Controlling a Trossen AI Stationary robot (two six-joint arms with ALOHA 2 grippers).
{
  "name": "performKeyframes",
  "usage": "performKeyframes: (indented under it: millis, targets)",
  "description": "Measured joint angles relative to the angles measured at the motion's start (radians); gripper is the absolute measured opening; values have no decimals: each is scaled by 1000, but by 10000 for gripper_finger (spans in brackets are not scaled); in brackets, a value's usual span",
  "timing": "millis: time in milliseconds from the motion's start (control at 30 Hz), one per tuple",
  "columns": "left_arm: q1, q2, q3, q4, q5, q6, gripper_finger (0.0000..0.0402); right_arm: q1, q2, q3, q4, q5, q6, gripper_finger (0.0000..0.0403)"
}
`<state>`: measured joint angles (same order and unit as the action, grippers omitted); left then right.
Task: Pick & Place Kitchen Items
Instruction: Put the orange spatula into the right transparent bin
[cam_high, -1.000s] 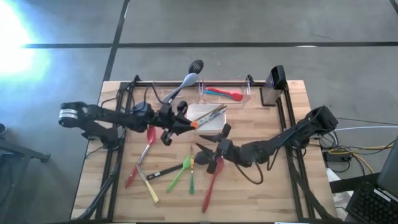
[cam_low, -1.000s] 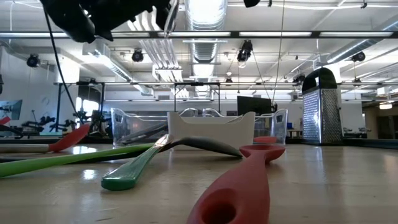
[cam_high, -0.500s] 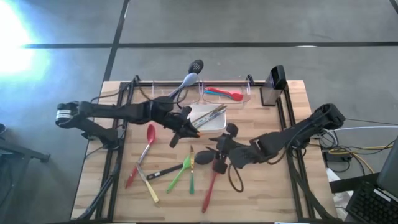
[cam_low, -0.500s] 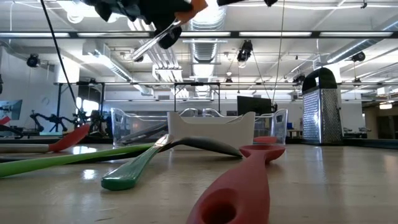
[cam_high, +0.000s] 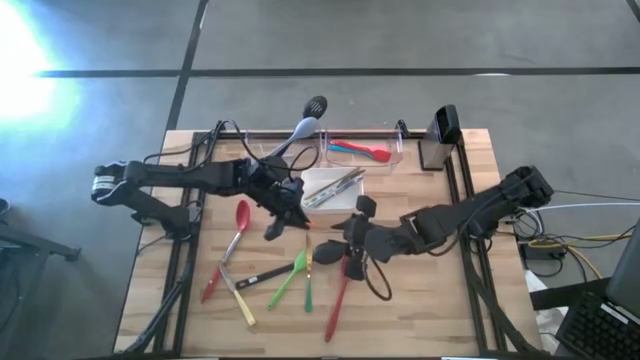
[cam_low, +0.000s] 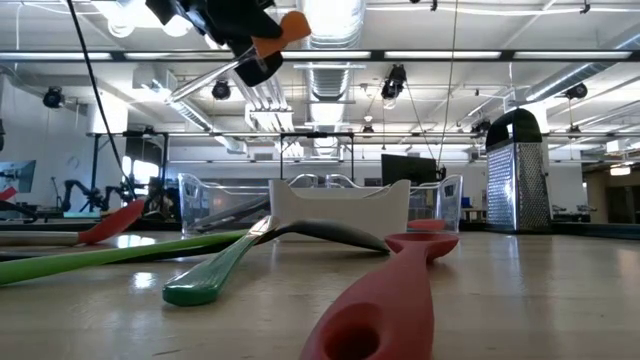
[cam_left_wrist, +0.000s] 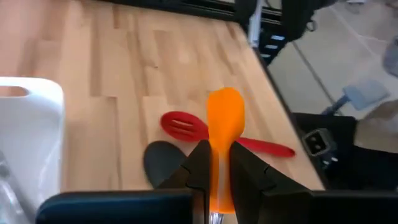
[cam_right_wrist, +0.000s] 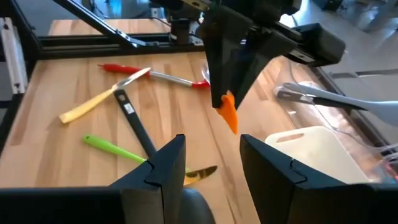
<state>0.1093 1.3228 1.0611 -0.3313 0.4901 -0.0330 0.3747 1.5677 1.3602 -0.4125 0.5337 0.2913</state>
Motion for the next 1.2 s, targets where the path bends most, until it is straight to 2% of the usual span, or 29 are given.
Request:
performKeyframes:
  millis: [233,400,533,867,1200]
  targets:
    - [-3,26,0,0,59,0,36,-76,0,0,2,-148,-15,156]
    - [-3,49,7,-3,71,8,36,-133,0,0,2,-325,-15,164]
    - [-3,74,36,-3,72,22,36,-157,0,-1,2,-387,-14,169]
    - [-6,169,176,-93,74,67,36,-177,17,-4,-14,-413,-12,169]
    - [-8,231,292,-203,75,112,36,-177,46,-6,-45,-404,-18,135]
